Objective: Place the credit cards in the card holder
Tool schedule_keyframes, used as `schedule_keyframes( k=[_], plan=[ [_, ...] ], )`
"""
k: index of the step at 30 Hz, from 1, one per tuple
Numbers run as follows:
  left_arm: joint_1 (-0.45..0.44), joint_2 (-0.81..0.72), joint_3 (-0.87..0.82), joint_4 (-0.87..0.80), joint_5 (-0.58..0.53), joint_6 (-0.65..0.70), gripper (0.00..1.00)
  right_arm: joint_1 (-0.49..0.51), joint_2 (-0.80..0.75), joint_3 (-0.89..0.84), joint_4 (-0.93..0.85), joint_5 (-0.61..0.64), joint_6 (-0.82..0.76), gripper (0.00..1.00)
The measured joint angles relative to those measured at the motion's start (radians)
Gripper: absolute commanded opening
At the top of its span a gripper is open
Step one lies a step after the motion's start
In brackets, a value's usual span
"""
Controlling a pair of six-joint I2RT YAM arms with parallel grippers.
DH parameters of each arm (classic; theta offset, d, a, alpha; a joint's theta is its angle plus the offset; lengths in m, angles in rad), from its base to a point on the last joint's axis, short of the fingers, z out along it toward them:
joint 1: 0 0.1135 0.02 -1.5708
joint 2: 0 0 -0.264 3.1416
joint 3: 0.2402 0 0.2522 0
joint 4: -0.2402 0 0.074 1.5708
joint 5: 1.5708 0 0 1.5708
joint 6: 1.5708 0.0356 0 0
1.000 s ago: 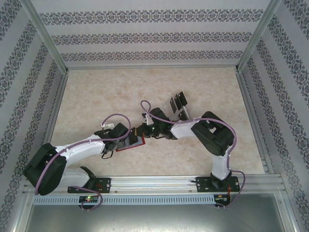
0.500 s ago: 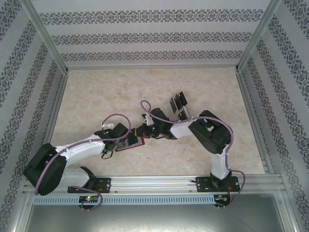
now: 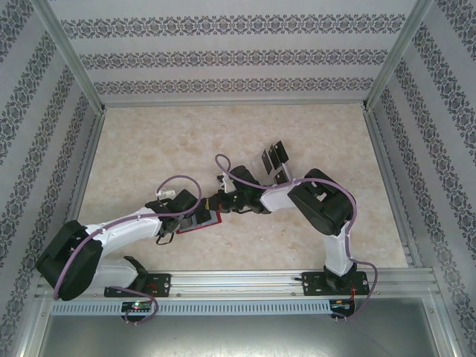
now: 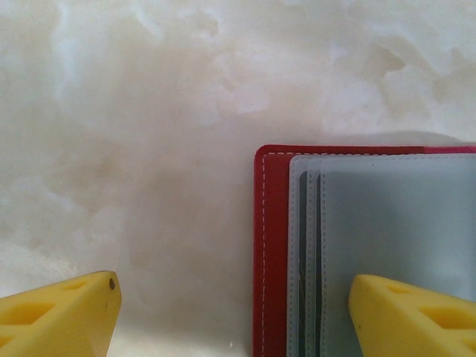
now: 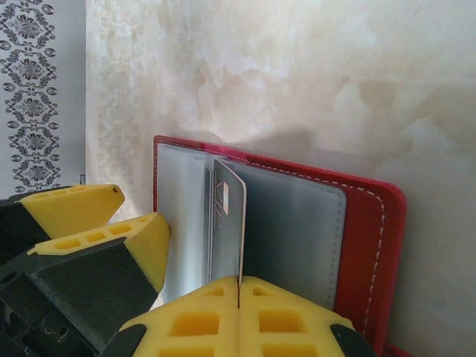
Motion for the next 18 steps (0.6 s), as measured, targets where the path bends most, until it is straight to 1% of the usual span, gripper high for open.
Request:
schedule_keyframes(
  k=[8,18],
  plan=[
    [0.000,-0.034,-0.011,-0.053,-0.015,-0.029,0.82,-0.005,0.000,-0.001,-0.004,0.000,0.000,0.00],
    [0.000,-0.022,-0.016,-0.044,-0.015,-0.053,0.82,-0.005,0.005,0.000,-0.006,-0.020,0.019,0.00]
  ],
)
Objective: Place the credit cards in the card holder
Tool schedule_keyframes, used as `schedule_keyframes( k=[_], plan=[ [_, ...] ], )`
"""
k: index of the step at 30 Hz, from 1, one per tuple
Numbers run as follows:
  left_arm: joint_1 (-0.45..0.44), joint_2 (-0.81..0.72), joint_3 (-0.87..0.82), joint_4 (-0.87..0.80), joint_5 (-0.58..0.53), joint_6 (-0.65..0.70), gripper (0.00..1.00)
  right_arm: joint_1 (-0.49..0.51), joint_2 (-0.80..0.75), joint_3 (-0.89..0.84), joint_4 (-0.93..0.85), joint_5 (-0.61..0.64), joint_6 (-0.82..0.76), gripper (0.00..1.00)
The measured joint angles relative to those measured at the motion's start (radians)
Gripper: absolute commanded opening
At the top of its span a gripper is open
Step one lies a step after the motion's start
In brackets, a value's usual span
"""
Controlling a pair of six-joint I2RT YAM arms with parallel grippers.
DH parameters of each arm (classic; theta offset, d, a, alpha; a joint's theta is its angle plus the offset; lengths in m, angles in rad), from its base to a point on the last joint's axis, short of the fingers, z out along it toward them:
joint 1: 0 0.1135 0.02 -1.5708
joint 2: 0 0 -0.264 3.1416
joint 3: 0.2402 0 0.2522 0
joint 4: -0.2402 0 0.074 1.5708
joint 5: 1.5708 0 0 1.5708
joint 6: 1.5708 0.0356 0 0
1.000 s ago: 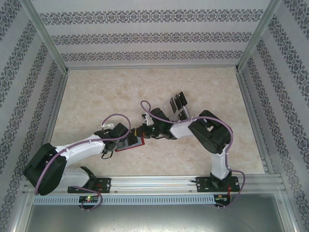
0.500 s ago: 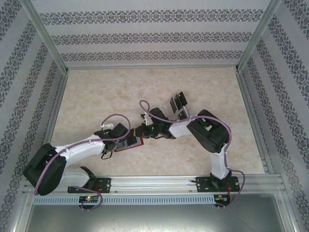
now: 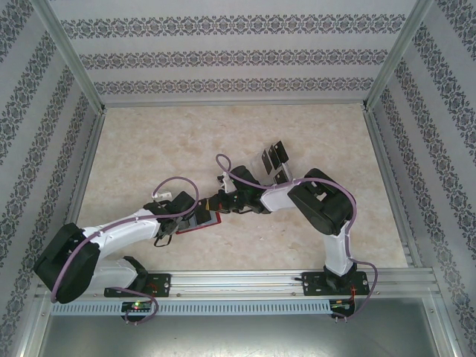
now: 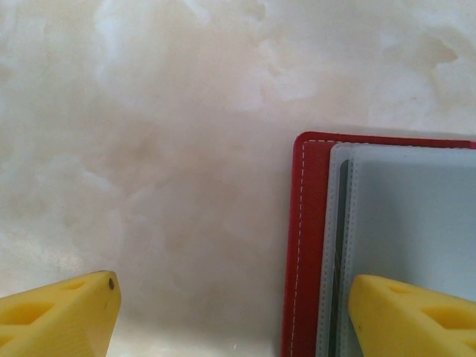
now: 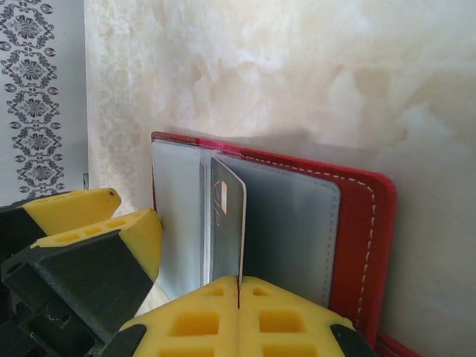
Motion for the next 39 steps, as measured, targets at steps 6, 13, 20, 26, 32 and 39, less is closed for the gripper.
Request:
schedule_keyframes(
  k=[6,13,20,26,32,39],
  plan=[
    [0.000,0.001,0.000,0.003,0.000,0.000,0.82,-0.006,0.016,0.007,0.000,-0.028,0.007,0.00],
    [0.000,0.003,0.000,0.003,-0.010,0.000,0.82,-0.006,0.037,0.010,0.035,-0.045,0.045,0.00],
    [0.000,0.007,0.000,0.003,-0.019,0.000,0.82,-0.006,0.051,0.011,0.073,-0.055,0.085,0.00],
    [0.000,0.007,0.000,0.003,-0.023,0.000,0.82,-0.006,0.053,0.011,0.089,-0.058,0.113,0.00],
    [0.000,0.003,-0.001,0.000,-0.023,-0.008,0.82,-0.013,0.063,0.008,0.141,-0.059,0.165,0.00],
    [0.000,-0.006,-0.008,0.000,-0.023,-0.019,0.82,-0.012,0.084,0.009,0.174,-0.060,0.190,0.00]
  ],
)
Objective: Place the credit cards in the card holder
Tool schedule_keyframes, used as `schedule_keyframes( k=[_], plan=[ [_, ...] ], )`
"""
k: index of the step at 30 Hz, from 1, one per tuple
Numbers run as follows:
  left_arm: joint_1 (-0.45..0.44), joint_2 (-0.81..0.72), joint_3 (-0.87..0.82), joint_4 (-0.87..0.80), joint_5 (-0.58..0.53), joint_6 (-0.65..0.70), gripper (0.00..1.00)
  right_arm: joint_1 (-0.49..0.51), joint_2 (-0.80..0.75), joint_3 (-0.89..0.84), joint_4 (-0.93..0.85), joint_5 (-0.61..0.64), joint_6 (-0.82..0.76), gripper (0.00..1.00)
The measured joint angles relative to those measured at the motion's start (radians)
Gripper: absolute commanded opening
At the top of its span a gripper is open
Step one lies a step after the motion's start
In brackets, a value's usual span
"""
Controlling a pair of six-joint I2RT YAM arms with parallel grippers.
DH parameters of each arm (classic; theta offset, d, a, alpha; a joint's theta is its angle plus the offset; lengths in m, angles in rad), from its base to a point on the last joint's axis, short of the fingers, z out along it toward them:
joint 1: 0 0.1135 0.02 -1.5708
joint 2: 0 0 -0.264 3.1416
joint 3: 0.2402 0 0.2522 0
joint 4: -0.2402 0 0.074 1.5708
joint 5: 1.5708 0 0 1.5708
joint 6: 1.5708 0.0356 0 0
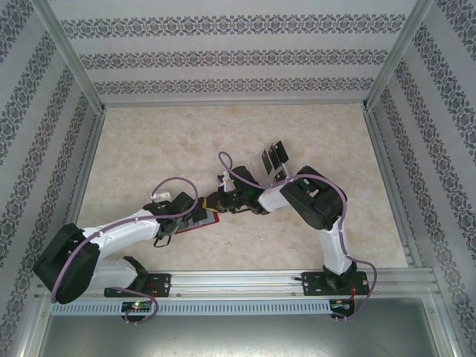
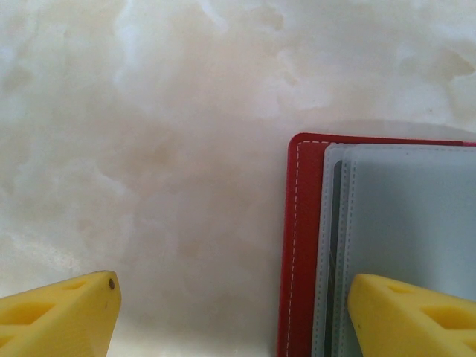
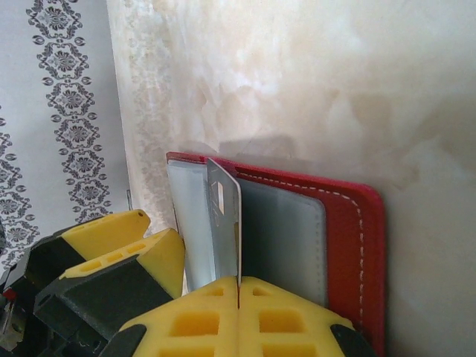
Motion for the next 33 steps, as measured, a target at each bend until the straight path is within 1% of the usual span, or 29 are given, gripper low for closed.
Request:
schedule_keyframes(
  k=[19,33],
  plan=[
    [0.000,0.000,0.000,0.000,0.000,-0.001,0.82,0.008,-0.003,0.002,-0.023,-0.003,-0.042,0.00],
    [0.000,0.000,0.000,0.000,0.000,-0.001,0.82,0.026,-0.020,0.021,-0.117,0.002,-0.092,0.00]
  ],
)
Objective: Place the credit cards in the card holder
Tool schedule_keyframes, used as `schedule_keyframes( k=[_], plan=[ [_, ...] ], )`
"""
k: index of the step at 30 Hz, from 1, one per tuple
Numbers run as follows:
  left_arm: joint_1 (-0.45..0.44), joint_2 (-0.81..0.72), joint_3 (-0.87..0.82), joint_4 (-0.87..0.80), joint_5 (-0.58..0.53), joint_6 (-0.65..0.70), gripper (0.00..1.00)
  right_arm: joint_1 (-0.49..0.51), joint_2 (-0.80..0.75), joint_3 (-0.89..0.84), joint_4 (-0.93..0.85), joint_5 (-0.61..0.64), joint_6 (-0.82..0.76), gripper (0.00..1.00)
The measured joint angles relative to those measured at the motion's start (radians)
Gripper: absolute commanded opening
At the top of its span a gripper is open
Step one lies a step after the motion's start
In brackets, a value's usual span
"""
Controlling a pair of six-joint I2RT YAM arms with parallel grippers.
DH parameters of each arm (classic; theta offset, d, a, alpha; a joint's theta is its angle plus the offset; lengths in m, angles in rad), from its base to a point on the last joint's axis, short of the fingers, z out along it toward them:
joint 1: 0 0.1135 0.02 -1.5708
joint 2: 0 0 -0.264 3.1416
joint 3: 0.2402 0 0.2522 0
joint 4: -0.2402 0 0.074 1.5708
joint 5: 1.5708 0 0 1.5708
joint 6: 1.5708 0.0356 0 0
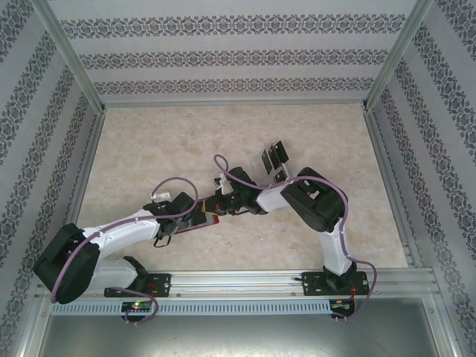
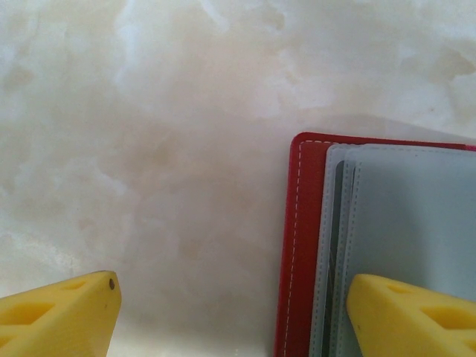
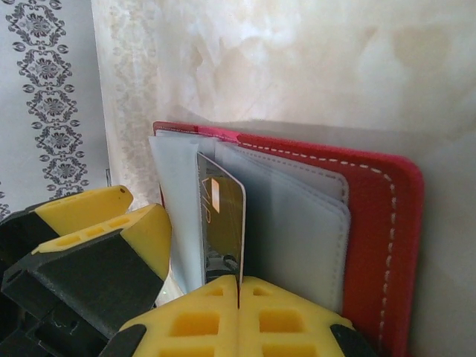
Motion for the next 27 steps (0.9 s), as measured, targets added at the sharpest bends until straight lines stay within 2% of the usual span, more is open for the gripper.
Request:
schedule_keyframes(
  k=[12,27],
  plan=[
    [0.000,0.002,0.000,0.000,0.000,0.000,0.82,0.008,0.002,0.047,-0.085,0.003,-0.022,0.00],
    [0.000,0.002,0.000,0.002,0.000,0.000,0.81,0.039,0.025,0.092,-0.108,0.013,-0.022,0.00]
  ],
)
